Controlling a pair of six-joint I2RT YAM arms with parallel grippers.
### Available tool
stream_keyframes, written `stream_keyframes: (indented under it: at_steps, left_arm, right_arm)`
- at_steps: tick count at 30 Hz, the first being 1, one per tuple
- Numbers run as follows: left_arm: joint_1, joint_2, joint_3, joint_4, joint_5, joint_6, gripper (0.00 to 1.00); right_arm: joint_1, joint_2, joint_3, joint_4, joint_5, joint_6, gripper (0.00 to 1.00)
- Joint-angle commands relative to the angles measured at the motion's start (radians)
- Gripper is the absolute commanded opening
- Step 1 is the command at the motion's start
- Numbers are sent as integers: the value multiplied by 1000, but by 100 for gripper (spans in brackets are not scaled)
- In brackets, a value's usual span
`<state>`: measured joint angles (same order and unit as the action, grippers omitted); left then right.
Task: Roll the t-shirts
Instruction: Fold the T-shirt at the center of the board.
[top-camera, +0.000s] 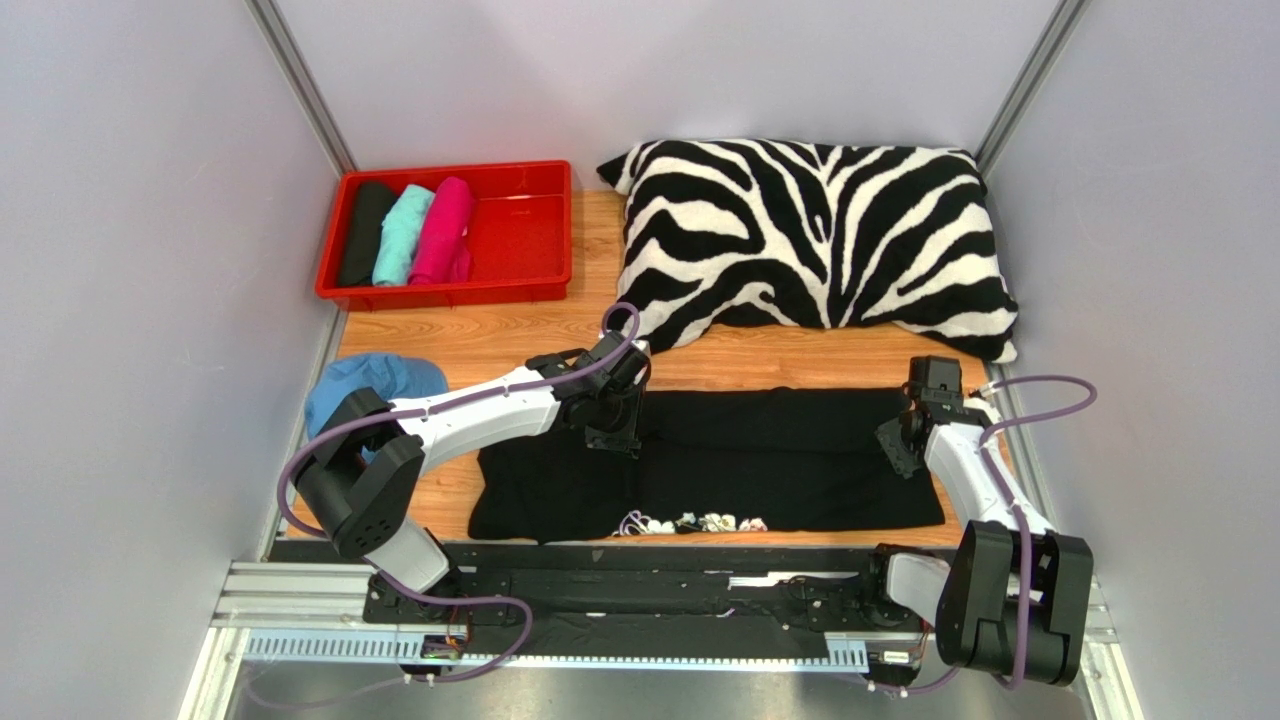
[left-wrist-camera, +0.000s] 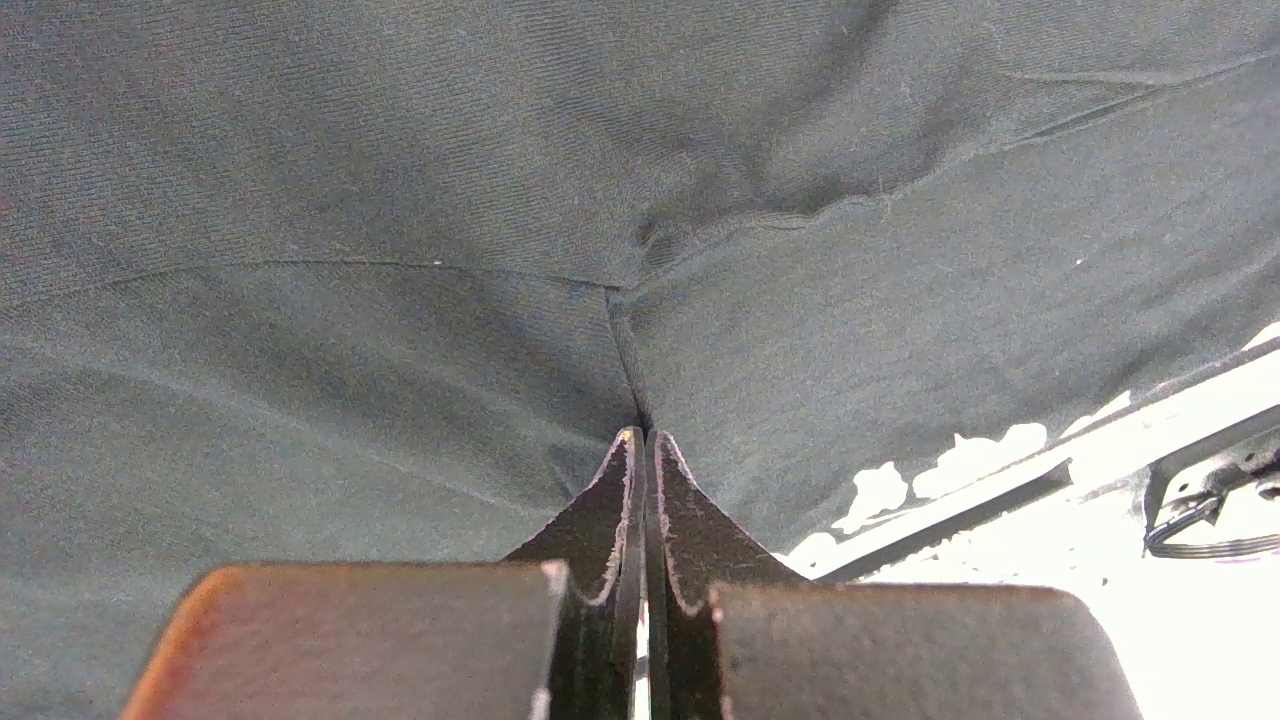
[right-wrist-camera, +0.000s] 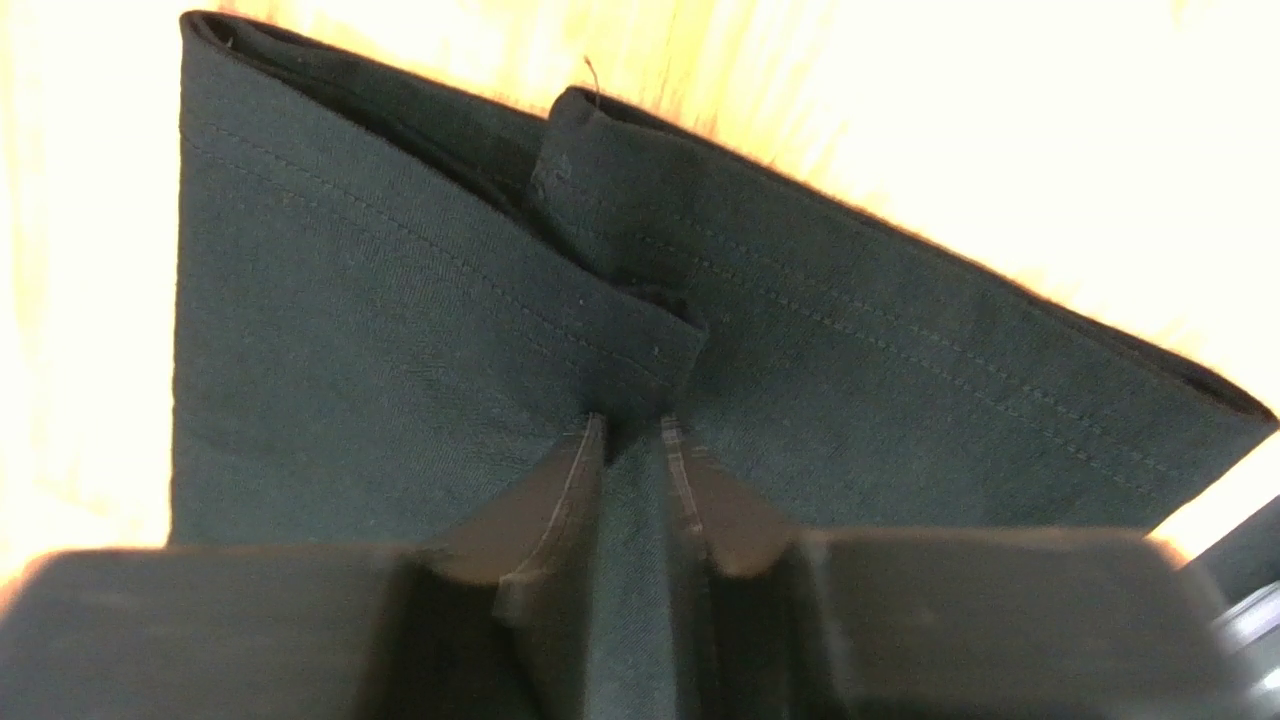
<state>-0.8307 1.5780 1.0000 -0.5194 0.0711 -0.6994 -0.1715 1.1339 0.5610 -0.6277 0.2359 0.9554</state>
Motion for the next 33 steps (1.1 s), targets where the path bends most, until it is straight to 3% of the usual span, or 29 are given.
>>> stream_keyframes:
  at_steps: [1, 8, 20, 33]
  left_arm:
    - [-5, -36, -3, 19, 13, 17, 0]
    - [-5, -49, -6, 9, 10, 21, 0]
    - [-5, -79, -17, -7, 26, 40, 0]
    - [-4, -159, -55, -41, 62, 60, 0]
  right_arm:
    - [-3, 18, 37, 34, 37, 0, 17]
    - [-3, -10, 86, -20, 51, -15, 15]
    - [-3, -22, 145, -58, 74, -46, 0]
    - [-3, -13, 231, -99, 115, -89, 0]
